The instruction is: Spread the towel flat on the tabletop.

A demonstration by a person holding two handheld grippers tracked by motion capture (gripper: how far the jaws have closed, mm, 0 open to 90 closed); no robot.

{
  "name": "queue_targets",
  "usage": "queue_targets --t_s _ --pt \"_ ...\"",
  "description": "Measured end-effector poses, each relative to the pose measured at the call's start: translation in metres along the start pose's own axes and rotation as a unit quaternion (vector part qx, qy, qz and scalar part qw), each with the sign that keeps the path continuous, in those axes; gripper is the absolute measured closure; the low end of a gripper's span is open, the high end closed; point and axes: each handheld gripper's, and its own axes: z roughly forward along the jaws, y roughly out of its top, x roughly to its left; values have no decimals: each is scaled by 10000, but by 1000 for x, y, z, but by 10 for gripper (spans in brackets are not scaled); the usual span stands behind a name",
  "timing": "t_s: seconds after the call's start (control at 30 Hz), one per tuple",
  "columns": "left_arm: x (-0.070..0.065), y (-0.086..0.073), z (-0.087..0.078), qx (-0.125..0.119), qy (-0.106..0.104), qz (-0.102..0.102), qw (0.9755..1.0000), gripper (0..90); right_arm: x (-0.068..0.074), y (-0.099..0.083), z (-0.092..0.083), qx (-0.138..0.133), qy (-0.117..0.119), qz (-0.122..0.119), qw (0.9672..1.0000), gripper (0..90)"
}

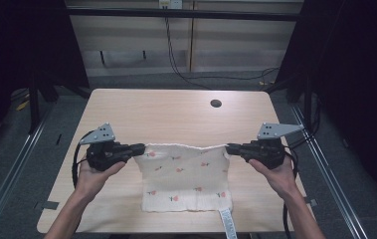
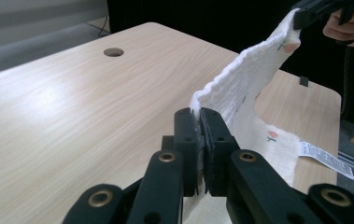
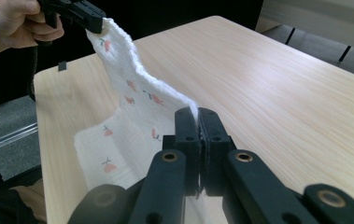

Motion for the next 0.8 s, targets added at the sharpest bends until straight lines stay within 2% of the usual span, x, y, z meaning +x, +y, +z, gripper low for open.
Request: queue_targets --t_s 0.13,0.2,0.33,0.4,0.47,0.53,0.6,0.77,0.8 --pt "9 -4 16 91 39 -102 9999 864 -10 -5 8 154 -172 24 9997 882" --pt "13 -5 23 146 46 -141 9998 864 -15 -8 12 185 -164 129 9996 882" --pt "19 -8 29 248 155 -123 9995 864 -28 -14 23 296 -272 218 9990 882" --pt "24 -11 29 201 155 -181 9995 863 -35 -17 28 325 -355 263 9985 882" --pt "30 -16 30 85 170 -228 9996 862 -40 -19 34 303 -334 336 9984 882" --pt "37 -21 34 146 227 -365 9990 862 -44 -20 39 298 -275 363 9985 882" --pt "39 -23 39 223 223 -344 9989 862 -47 -22 46 282 -259 376 9986 882" --pt "47 -25 52 231 221 -390 9987 862 -63 -28 59 424 -495 441 9969 881" --pt "50 -26 56 206 207 -455 9985 863 -67 -30 62 480 -518 465 9964 881"
